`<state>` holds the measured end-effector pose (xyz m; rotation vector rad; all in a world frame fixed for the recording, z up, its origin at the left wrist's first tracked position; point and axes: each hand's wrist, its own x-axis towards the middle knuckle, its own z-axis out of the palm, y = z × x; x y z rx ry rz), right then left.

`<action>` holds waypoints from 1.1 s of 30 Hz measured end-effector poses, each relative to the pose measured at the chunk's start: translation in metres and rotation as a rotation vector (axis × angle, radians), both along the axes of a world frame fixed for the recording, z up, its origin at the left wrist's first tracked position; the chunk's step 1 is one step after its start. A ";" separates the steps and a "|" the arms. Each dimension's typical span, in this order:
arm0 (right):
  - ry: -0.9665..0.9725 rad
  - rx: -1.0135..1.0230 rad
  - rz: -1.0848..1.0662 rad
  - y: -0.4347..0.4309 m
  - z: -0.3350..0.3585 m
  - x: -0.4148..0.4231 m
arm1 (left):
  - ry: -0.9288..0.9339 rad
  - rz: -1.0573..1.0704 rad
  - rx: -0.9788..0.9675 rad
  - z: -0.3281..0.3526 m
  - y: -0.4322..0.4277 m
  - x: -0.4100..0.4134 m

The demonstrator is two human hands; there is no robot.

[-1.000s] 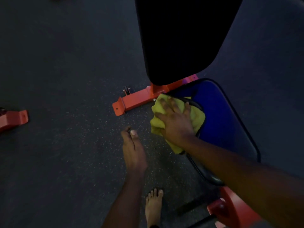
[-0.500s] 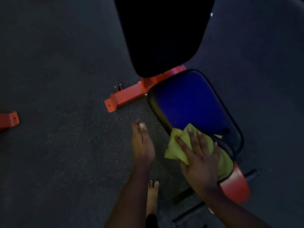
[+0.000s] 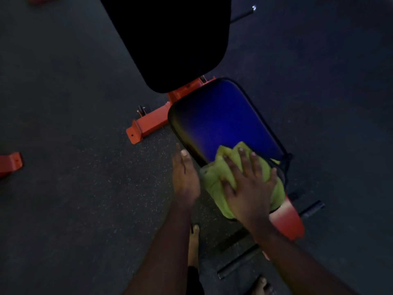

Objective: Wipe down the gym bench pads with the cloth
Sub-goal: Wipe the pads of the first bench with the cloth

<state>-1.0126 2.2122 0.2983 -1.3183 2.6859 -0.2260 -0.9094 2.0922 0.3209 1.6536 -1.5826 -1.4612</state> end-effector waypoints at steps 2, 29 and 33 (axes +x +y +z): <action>-0.048 -0.039 -0.128 0.001 -0.002 -0.030 | -0.021 -0.068 0.021 -0.002 0.005 -0.006; -0.513 -0.615 -0.627 0.013 0.082 -0.030 | 0.003 -0.419 -0.059 0.105 -0.004 -0.010; -0.635 -0.757 -0.402 0.031 0.178 -0.036 | 0.101 -0.761 -0.172 0.207 -0.001 -0.028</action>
